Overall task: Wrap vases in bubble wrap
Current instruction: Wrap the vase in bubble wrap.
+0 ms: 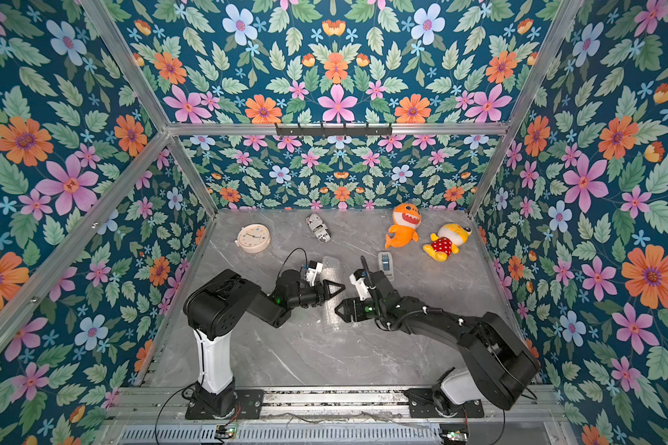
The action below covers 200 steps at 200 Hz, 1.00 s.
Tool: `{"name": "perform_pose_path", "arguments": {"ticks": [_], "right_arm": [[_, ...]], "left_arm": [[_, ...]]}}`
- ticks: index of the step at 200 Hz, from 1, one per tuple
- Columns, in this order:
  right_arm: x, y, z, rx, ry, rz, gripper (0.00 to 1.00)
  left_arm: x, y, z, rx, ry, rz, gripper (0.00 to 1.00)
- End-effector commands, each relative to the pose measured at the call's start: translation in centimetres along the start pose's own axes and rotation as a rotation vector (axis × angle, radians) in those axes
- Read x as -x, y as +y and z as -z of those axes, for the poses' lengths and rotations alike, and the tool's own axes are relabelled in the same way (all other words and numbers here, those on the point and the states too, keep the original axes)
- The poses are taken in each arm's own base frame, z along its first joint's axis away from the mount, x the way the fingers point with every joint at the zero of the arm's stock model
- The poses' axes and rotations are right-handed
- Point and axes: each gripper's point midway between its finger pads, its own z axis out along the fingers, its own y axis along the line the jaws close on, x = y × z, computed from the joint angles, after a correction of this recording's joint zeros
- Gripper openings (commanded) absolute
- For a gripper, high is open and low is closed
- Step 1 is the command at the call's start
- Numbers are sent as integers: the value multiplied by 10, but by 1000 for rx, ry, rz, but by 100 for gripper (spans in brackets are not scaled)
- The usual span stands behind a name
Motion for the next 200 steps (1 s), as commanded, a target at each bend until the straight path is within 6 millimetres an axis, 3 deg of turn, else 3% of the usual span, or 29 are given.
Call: {"name": "perform_pose_path", "arguments": {"ticks": [1,20,44,72,112,200], "right_arm": [[8,-14,8,59,-11,-97,69],[23,-25,4,93,-36,-164,55],[32,-39,-16,94,-19,-217,42],[31,-58,-37,73,-4,-258,42],[30,-58,-53,137,17,-292,49],[18,-53,-56,229,-1,-375,46]], "left_arm": [[-11,4,-2,4,86,-50,36],[-9,3,-2,-6,87,-44,36],[-8,-3,-2,-35,85,-41,36],[-7,-12,0,-79,83,-40,36],[-4,-23,2,-127,78,-40,35],[3,-24,7,-173,40,-8,33]]}}
